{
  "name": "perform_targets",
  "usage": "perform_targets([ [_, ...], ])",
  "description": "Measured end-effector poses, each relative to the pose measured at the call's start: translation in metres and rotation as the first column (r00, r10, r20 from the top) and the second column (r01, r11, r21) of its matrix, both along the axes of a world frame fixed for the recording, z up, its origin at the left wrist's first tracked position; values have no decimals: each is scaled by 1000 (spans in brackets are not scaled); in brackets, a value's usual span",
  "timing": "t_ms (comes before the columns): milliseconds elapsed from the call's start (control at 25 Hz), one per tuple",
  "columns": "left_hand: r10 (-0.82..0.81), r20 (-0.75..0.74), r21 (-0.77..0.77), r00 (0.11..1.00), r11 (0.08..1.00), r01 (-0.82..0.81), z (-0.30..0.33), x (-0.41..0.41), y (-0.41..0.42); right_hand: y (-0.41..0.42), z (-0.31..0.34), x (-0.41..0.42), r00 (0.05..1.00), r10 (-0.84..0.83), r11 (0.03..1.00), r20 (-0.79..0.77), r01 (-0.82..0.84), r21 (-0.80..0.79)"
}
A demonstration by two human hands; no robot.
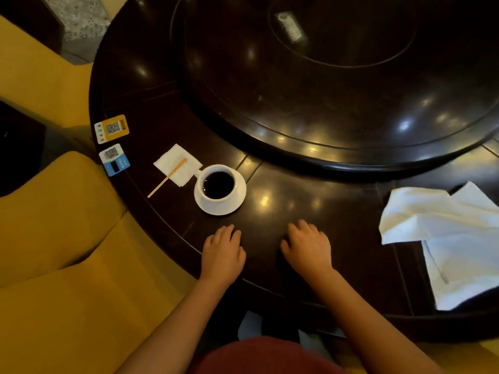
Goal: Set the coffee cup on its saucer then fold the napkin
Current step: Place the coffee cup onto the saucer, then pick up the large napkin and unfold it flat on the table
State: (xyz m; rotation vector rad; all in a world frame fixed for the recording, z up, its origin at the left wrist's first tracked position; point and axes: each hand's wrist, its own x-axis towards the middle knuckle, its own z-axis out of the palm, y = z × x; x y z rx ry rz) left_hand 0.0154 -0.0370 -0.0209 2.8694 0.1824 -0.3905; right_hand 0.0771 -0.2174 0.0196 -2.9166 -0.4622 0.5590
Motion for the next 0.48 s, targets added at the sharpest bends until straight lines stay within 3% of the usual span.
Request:
perform_targets([
  [160,-211,89,-40,973,976,215,16,13,-46,-61,-5,-37,993,-119,991,-28,117,-72],
  [480,-497,105,-12,861,865,501,34,76,-163,-186,5,-39,890,-431,887,152,448,-108],
])
